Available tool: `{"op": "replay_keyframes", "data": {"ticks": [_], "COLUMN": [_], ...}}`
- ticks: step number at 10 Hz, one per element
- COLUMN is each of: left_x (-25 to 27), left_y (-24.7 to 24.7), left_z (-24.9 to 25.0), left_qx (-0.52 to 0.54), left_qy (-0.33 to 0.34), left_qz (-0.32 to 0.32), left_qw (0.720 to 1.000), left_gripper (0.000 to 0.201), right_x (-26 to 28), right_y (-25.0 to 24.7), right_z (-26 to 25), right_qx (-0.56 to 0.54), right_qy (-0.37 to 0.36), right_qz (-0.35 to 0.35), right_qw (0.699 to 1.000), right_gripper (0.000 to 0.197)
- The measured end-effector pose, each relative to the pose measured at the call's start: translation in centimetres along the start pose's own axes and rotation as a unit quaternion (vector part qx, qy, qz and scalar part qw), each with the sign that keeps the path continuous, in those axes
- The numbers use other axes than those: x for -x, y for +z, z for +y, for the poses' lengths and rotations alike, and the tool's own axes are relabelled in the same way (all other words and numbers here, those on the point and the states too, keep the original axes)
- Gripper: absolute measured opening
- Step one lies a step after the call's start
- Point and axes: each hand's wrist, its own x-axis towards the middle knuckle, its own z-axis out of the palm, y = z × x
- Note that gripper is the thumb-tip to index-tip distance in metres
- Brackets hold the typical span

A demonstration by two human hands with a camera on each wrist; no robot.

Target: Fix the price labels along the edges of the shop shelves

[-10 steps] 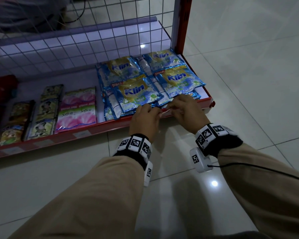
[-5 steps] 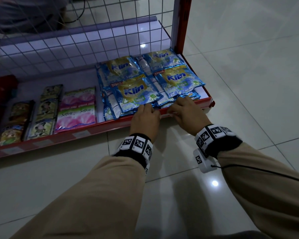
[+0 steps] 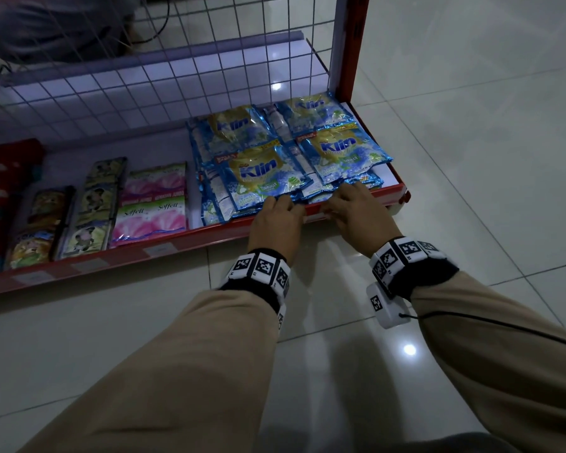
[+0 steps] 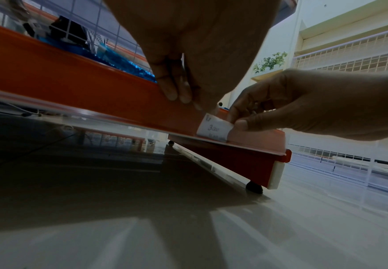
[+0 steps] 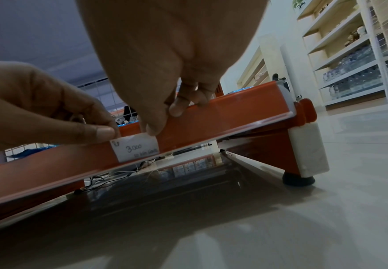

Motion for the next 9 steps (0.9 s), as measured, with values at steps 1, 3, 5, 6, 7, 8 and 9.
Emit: {"op": "replay_keyframes", "data": {"ticks": [1, 3, 5, 6, 7, 8, 9], "left_x": [0.2, 0.7, 1.2, 1.8, 2.4, 3.5, 3.7], "left_y": [0.0, -0.4, -0.8, -0.9, -0.9, -0.9, -1.5], "left_z": [-0.2, -0.7, -0.7, -0.8, -0.7, -0.7, -1.0], "left_qx": [0.011, 0.019, -0.007, -0.025, -0.019, -0.039, -0.058], "left_qy": [0.002, 0.007, -0.001, -0.008, -0.013, -0.021, -0.029], "left_qz": [0.007, 0.017, 0.023, 0.026, 0.017, -0.015, -0.013], "left_qw": [1.0, 1.0, 1.0, 0.999, 1.0, 0.999, 0.998], "left_gripper": [0.018, 0.023, 0.021, 0.025, 0.03, 0.037, 0.035], "right_x": [0.3, 1.0, 1.5, 2.0, 2.3, 2.8, 2.7], "right_y": [0.1, 0.5, 0.4, 0.5, 0.5, 0.0, -0.8], "right_z": [0.1, 0.2, 0.2, 0.0, -0.2, -0.4, -0.7], "right_qx": [-0.011, -0.025, 0.015, 0.012, 0.02, 0.05, 0.048], "right_qy": [0.008, 0.003, -0.005, 0.0, 0.0, -0.005, 0.007], "right_qz": [0.026, 0.093, 0.1, 0.105, 0.103, 0.097, 0.106], "right_qw": [1.0, 0.995, 0.995, 0.994, 0.994, 0.994, 0.993], "right_gripper": [0.017, 0.013, 0.02, 0.022, 0.023, 0.025, 0.027]}}
